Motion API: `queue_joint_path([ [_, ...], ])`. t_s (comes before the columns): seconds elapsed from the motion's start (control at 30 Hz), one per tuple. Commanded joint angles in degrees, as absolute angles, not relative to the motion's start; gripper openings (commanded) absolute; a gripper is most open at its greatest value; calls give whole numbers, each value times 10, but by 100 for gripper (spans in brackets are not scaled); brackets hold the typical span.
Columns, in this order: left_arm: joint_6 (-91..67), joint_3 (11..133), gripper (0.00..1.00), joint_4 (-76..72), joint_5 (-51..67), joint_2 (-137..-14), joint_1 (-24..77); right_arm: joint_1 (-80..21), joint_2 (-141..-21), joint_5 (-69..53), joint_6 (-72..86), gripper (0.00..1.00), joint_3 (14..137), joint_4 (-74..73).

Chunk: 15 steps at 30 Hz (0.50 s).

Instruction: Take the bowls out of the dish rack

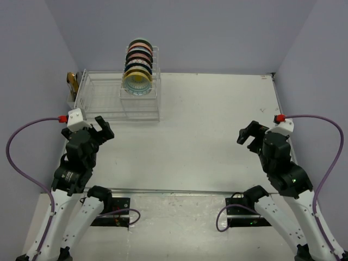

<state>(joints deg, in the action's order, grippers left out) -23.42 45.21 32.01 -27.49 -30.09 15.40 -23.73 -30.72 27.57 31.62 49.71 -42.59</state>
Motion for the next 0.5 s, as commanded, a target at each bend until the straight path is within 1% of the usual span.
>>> queue_joint_path([
  [0.0, -241, 471, 100, 315, -287, -296, 153, -239, -301, 294, 333, 99, 496, -412],
  [0.17, -250, 483, 100, 323, -277, -301, 153, -238, -277, 282, 332, 99, 482, -392],
  [0.27, -286, 504, 100, 339, -266, -309, 153, -239, -260, 266, 339, 99, 470, -379],
  [0.37, -333, 513, 100, 329, -209, -310, 153, -239, -249, 251, 348, 99, 458, -367],
  [0.4, -368, 512, 100, 321, -171, -305, 153, -238, -242, 240, 352, 99, 454, -360],
  [0.47, -412, 503, 100, 284, -127, -300, 153, -238, -236, 231, 358, 99, 451, -356],
])
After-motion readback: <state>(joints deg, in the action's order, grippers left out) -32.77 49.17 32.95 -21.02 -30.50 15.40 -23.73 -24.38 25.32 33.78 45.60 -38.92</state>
